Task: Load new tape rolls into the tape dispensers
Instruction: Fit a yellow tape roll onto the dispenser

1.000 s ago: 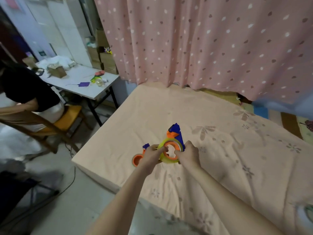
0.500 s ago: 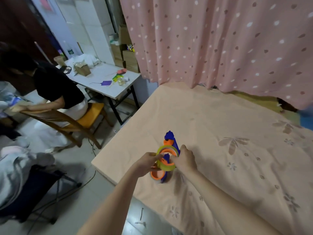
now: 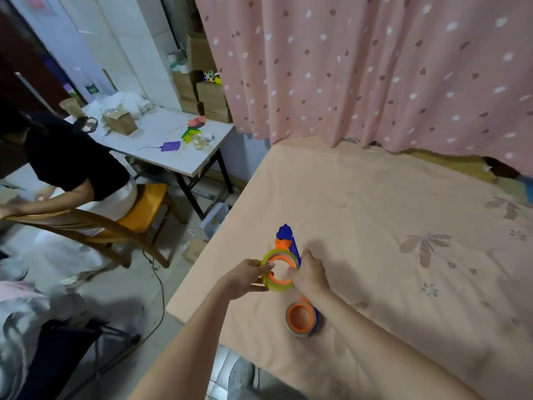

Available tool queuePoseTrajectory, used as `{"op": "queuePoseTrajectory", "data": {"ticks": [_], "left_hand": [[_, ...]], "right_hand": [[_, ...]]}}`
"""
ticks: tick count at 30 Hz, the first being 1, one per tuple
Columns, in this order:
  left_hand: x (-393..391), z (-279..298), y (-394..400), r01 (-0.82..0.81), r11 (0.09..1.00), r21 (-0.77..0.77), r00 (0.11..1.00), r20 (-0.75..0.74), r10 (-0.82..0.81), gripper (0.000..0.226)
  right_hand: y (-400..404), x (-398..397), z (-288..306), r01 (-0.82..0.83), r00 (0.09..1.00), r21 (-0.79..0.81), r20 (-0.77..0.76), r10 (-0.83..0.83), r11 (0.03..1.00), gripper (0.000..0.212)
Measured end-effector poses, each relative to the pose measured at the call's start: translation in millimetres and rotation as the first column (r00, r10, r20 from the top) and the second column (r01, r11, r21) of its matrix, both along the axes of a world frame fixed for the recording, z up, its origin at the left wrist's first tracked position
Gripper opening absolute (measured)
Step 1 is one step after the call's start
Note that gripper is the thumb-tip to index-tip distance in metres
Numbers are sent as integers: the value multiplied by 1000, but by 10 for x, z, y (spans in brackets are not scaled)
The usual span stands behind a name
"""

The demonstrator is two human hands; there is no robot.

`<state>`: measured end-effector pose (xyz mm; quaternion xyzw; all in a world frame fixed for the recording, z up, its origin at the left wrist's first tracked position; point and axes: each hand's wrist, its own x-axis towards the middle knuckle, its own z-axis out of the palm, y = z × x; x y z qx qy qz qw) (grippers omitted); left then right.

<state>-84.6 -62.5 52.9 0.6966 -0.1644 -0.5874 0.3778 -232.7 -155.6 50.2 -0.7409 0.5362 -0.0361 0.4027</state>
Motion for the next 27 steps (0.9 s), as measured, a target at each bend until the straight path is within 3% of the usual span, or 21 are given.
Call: {"op": "queuePoseTrajectory", "data": {"ticks": [9,11,14,20,25,27], "left_hand": [[1113,-236,418,268,962,58,956,-137,-258,39],[1287,-324,500,316,945,82,943,-131,-304,28],[1436,-465,553,324,939,115,946,-76,-317,17],[1621,-733,537,301,938,172,954,-40,-298,31],[1726,-881,459,366,906,211,930,-63,-361,31],[1748,-898,429,429,871,239,903,-90,-420,32]], "right_hand": [[671,812,-327,199,975,41,-108,-194,979,29],[808,895,-403,231,965,31,-138,-225,972,30],[972,1015,-508,265,954,55,-160,-254,963,32],[1119,1245,-652,302,938,84,-202,-281,950,34],[1114,1338,-750,227,941,-8,-257,-222,974,68],[1072,1353,-785,255,922,39,-312,-230,966,54]]}}
